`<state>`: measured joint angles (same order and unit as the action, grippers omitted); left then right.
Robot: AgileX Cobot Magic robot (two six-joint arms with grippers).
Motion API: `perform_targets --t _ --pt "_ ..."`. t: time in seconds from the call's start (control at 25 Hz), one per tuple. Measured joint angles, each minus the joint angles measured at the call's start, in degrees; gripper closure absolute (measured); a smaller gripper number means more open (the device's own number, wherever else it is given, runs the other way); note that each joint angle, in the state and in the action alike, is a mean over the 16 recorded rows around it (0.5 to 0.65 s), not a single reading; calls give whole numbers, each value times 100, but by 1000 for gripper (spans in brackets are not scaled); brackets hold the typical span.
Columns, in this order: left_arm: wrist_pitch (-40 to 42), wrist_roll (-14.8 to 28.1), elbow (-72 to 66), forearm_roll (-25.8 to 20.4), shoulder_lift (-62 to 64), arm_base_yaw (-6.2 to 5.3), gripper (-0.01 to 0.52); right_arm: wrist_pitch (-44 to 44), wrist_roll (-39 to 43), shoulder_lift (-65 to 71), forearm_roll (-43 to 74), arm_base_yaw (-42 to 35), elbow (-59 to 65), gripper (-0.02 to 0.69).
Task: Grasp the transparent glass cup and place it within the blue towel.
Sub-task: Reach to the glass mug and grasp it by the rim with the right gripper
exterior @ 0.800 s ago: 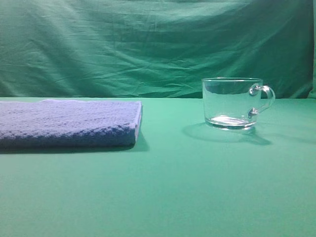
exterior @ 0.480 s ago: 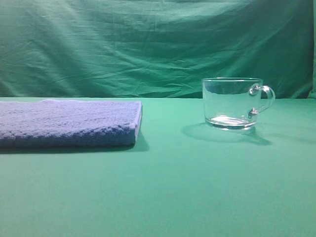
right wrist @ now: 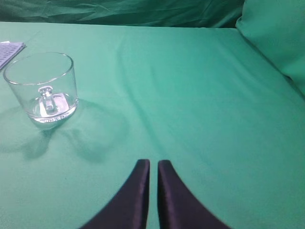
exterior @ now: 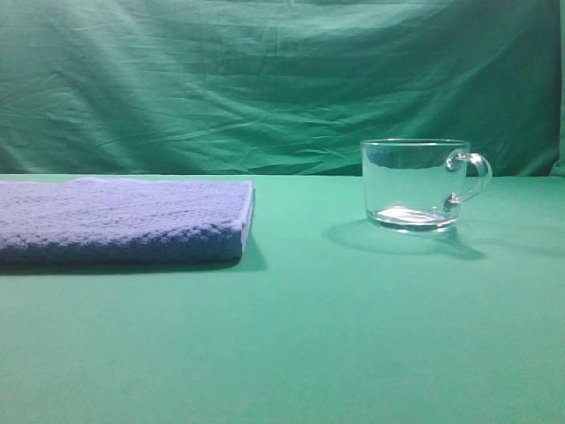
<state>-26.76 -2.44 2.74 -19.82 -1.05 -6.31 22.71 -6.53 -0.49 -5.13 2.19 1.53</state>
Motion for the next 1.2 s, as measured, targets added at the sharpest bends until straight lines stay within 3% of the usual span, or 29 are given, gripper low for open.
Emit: perform_targets --t 0.24,0.8,1.2 --pt "0 0 0 0 0 0 514 -158 0 0 33 0 3 610" --pt "0 0 0 0 0 0 514 -1425 108 185 -402 0 -302 610" --pt "0 0 0 0 0 0 514 -928 98 1376 -661 0 -1479 610"
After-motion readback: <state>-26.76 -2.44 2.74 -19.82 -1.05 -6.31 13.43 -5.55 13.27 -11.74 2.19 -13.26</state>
